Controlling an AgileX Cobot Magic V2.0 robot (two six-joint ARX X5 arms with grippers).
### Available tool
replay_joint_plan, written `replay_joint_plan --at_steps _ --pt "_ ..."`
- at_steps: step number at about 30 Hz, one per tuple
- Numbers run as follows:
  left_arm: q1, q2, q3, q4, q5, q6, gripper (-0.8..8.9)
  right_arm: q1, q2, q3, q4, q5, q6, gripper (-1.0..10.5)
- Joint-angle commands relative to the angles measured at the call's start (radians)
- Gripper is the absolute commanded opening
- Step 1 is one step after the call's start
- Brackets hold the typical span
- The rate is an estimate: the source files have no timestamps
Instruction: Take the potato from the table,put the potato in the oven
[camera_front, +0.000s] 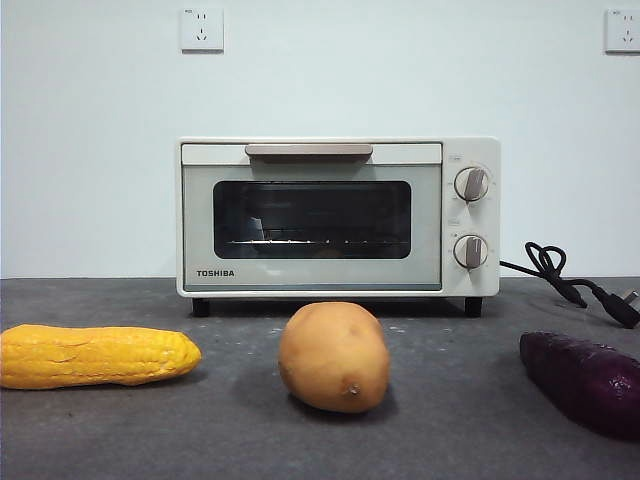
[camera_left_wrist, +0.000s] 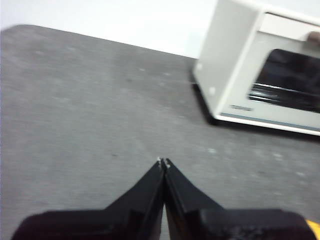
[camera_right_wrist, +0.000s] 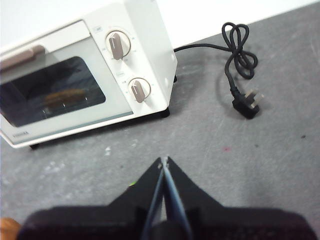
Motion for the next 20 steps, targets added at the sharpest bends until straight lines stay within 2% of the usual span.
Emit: replay_joint_plan --at_steps 1,3,11,14,20 --pt "0.003 -0.002 0.0 -0.02 0.07 -0.047 -0.08 0.0 -0.002 -0.004 -0.004 -0.003 0.118 -0.1" --pt "0.003 -0.002 0.018 -0.048 0.089 -0.068 -0.08 0.0 0.003 0.013 -0.004 -0.013 0.153 -0.1" --pt "0.003 0.022 0.163 -0.129 0.169 -0.116 -0.08 0.001 0.093 0.172 -0.039 -0.082 0.157 -0.1" --pt "0.003 0.063 0.24 -0.169 0.21 -0.115 -0.08 0.001 0.162 0.262 -0.111 -0.108 0.12 -0.1" --pt "0.003 0.189 0.406 -0.269 0.338 -0.087 -0.08 0.002 0.332 0.474 -0.299 -0.254 -0.014 -0.1"
